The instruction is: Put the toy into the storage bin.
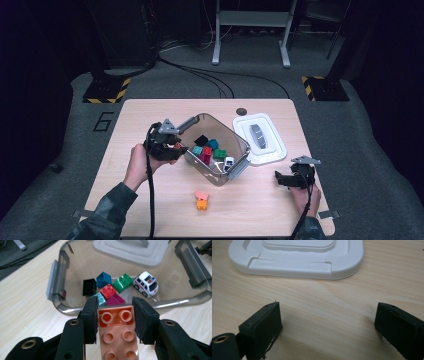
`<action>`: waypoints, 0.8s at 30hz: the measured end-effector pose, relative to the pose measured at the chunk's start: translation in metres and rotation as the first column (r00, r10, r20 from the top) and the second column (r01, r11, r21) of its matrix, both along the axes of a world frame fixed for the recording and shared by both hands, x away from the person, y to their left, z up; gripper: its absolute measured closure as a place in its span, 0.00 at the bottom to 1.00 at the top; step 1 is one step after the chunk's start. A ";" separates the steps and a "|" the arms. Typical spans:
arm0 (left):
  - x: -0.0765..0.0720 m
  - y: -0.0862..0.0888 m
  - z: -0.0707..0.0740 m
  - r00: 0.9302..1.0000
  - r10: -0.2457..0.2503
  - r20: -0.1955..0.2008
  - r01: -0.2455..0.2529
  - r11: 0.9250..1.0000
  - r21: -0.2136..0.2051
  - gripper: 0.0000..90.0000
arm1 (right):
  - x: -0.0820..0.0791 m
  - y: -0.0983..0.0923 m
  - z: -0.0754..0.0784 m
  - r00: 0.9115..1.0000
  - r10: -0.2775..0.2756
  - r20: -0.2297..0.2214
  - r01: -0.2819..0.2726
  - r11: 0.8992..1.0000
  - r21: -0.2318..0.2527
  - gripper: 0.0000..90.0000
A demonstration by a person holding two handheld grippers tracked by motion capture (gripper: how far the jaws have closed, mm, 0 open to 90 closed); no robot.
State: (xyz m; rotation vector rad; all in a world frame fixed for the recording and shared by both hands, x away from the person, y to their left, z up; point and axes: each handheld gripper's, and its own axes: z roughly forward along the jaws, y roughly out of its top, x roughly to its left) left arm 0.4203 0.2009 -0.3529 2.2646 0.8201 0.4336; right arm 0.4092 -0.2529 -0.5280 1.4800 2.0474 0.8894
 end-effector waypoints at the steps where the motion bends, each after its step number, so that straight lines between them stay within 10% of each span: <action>1: 0.002 -0.001 0.002 1.000 -0.002 0.007 0.002 1.000 0.002 0.64 | 0.000 0.000 0.000 1.000 0.000 0.000 0.000 1.000 0.000 0.07; 24: 0.038 -0.047 0.007 0.998 -0.038 0.049 0.037 0.999 0.015 0.64 | 0.000 0.000 0.000 1.000 0.000 0.000 0.000 1.000 0.000 0.07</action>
